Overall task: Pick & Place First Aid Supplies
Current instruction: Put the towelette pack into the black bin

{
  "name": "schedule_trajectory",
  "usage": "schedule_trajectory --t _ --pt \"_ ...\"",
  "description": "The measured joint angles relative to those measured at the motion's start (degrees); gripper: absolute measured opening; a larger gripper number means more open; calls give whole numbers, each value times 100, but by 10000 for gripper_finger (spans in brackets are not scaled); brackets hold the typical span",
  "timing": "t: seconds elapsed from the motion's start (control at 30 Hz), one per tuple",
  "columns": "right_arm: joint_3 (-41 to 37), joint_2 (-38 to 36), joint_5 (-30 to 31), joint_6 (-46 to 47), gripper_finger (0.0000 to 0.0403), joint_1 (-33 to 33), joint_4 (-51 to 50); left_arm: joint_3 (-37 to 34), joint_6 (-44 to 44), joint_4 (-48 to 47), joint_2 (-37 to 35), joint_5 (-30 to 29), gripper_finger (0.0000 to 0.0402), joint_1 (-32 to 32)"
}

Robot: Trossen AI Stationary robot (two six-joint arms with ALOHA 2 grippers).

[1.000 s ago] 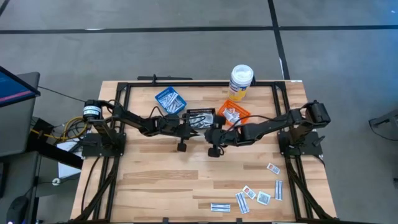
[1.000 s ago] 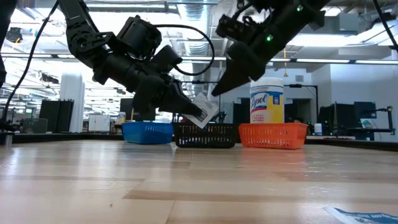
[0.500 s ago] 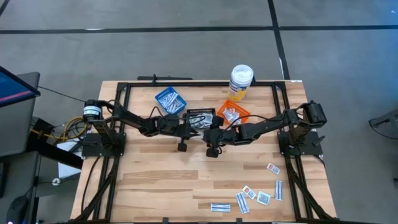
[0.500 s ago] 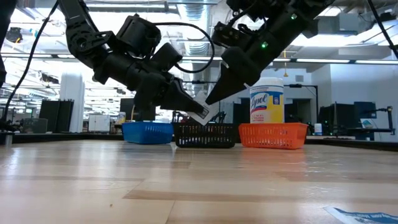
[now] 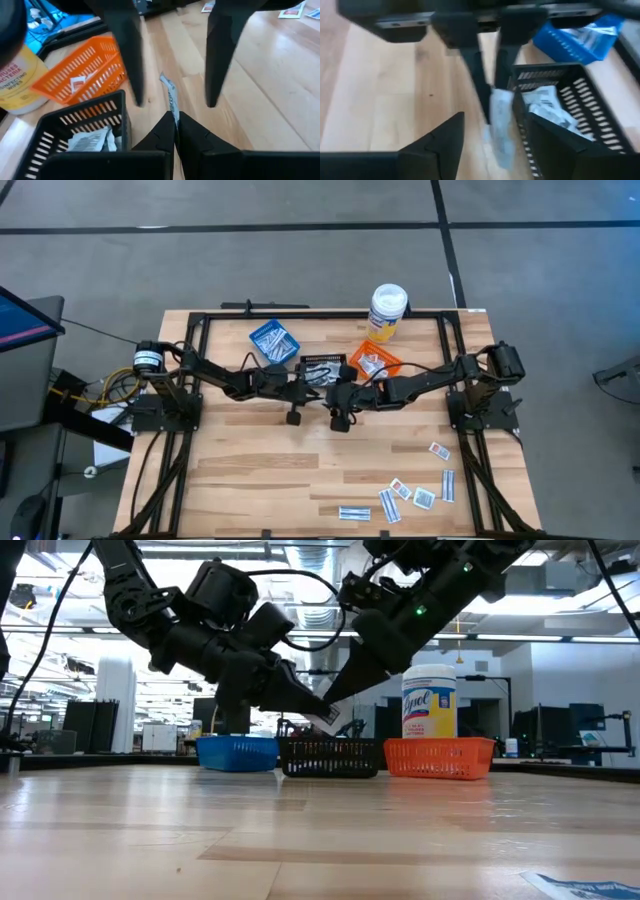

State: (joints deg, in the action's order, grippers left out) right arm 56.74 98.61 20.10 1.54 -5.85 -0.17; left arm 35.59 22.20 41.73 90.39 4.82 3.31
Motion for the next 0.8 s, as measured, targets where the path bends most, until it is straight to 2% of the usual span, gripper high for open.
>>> schedule_trajectory --t 0.1,0.3,0.37,0.53,0.67,0.8 --pt "-1 2 -151 -24 167 15 -10 0 -7 56 0 -18 10 -2" --pt "-1 2 -171 -201 41 125 147 0 -13 72 0 -76 11 2" --pt "-1 2 -180 -211 12 151 243 0 -15 70 -4 -96 10 2" --pt "-5 2 -128 -212 17 132 279 1 -60 55 -4 -87 11 0" --pt "6 -17 88 -336 4 92 196 5 -61 55 -4 -90 10 0" --pt "6 -42 150 -359 14 60 177 11 -63 67 -7 -96 10 2"
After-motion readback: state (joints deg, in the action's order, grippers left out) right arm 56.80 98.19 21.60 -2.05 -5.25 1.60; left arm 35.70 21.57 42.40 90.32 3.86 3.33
